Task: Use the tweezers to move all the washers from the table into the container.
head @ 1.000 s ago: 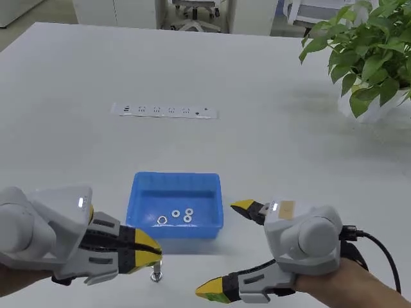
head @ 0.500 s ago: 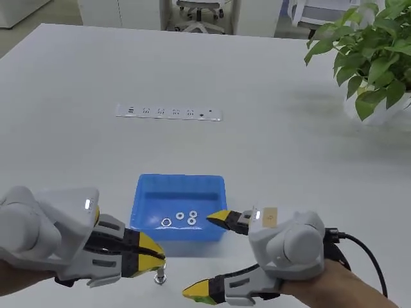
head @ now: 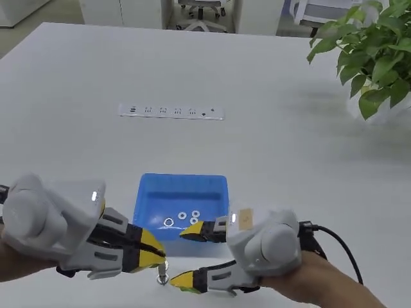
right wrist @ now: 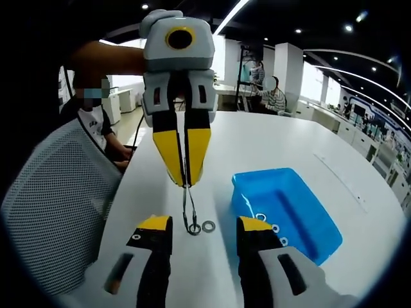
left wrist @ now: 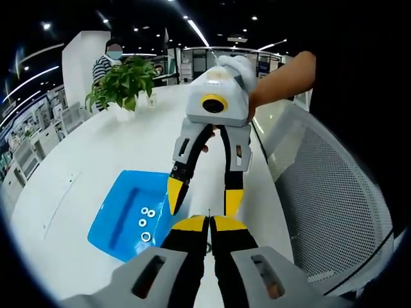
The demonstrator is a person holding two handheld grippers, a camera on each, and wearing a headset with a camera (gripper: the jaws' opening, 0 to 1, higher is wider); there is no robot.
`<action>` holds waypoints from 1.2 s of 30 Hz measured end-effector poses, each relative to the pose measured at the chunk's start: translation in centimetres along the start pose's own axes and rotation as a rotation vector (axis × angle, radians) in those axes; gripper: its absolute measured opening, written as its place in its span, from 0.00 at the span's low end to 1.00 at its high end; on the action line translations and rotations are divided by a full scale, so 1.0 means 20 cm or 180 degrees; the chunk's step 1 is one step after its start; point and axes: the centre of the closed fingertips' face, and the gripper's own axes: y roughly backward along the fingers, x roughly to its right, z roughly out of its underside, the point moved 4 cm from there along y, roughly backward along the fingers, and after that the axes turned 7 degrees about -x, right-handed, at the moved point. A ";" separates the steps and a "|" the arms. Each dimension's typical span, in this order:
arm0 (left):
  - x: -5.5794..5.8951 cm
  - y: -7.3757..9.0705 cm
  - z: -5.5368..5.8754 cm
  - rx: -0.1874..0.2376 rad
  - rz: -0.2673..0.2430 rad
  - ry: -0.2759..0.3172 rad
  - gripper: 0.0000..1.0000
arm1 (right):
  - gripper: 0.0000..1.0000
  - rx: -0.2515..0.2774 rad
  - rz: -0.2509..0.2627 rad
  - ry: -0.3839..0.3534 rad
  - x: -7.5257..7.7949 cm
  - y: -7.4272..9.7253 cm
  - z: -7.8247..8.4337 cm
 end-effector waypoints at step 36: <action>0.00 0.00 0.00 -0.0004 0.0114 0.0017 0.06 | 0.10 -0.0163 -0.0449 0.0351 -0.08 -0.17 0.01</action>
